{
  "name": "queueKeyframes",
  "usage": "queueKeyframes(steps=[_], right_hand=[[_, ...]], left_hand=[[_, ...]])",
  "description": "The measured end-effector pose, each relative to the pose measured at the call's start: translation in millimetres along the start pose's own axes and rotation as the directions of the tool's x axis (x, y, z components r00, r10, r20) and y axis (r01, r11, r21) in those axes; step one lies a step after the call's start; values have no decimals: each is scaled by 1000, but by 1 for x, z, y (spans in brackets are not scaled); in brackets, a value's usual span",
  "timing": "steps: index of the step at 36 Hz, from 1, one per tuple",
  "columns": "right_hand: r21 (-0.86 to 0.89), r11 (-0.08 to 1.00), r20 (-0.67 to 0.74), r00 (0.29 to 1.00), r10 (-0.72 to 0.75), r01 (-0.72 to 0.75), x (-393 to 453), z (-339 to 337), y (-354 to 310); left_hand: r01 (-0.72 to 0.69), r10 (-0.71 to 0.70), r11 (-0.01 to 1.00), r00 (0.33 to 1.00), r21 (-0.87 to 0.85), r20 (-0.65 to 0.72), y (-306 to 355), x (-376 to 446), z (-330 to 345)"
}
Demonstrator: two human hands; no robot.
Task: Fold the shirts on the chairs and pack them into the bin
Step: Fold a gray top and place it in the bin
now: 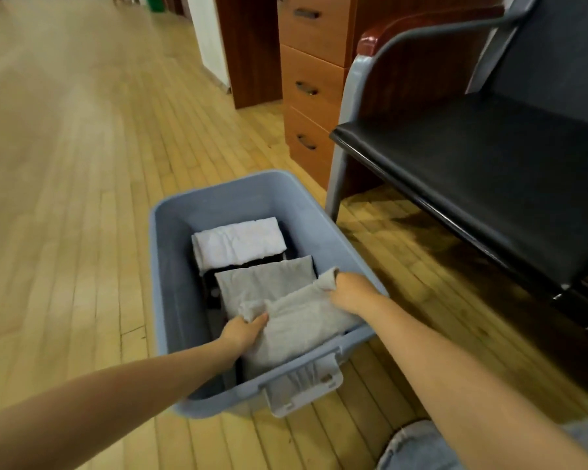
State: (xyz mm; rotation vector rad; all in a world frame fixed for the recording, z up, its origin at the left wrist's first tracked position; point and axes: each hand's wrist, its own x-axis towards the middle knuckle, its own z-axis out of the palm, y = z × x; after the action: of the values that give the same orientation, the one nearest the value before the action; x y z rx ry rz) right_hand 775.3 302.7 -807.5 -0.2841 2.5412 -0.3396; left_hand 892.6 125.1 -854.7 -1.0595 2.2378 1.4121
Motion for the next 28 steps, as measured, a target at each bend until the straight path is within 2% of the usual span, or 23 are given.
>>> queueKeyframes(steps=[3,6,9,12,15,18,20,23,26,28], right_hand=[[-121,993,50,999,3,3,9,13,6],[-169,985,111,992,63,-44,13,16,3],[-251,966,147,984,97,-57,10,12,-2],[-363,932,143,989,44,11,8,18,0],[-414,910,98,995,-2,42,4,18,1],[-287,954,45,996,-82,91,0,14,5],[-69,990,10,993,-119,120,-3,10,11],[334,928,-13,985,-173,167,-12,-7,15],[476,854,-168,975,-147,211,-26,-38,18],[524,826,-285,957,-58,206,-37,-63,29]], left_hand=[[3,-2,998,999,-55,32,-21,7,4],[133,-125,988,988,-85,96,-31,16,3],[249,-251,968,957,32,146,-37,25,3],[233,-246,964,964,130,100,-43,36,4],[153,-171,967,983,205,72,-43,43,1],[-29,25,922,1000,386,15,-39,44,-9],[-130,151,904,988,408,-20,-30,42,-14],[-206,226,929,974,309,-30,8,33,-11],[-338,342,931,939,140,-10,67,17,5],[-451,452,891,892,54,0,111,-1,21]])
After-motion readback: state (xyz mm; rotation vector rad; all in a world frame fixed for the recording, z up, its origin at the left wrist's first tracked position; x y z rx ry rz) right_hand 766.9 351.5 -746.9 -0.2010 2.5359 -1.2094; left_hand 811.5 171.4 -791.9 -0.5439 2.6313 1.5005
